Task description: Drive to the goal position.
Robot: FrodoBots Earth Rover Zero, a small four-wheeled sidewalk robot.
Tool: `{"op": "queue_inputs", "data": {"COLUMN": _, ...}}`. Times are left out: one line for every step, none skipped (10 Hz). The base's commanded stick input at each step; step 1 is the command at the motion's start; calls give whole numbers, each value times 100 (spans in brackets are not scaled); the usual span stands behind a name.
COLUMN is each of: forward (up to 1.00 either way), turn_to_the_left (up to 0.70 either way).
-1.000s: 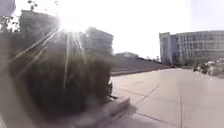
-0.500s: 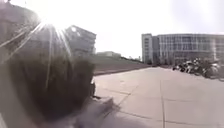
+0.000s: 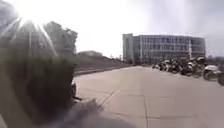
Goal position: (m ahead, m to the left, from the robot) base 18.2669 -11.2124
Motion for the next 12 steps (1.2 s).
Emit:
{"op": "queue_inputs", "data": {"forward": 100, "turn_to_the_left": 0}}
{"op": "queue_inputs", "data": {"forward": 100, "turn_to_the_left": 0}}
{"op": "queue_inputs", "data": {"forward": 100, "turn_to_the_left": 0}}
{"op": "queue_inputs", "data": {"forward": 100, "turn_to_the_left": 0}}
{"op": "queue_inputs", "data": {"forward": 100, "turn_to_the_left": 0}}
{"op": "queue_inputs", "data": {"forward": 100, "turn_to_the_left": 0}}
{"op": "queue_inputs", "data": {"forward": 100, "turn_to_the_left": 0}}
{"op": "queue_inputs", "data": {"forward": 100, "turn_to_the_left": 0}}
{"op": "queue_inputs", "data": {"forward": 100, "turn_to_the_left": 0}}
{"op": "queue_inputs", "data": {"forward": 100, "turn_to_the_left": 0}}
{"op": "queue_inputs", "data": {"forward": 100, "turn_to_the_left": 0}}
{"op": "queue_inputs", "data": {"forward": 100, "turn_to_the_left": 0}}
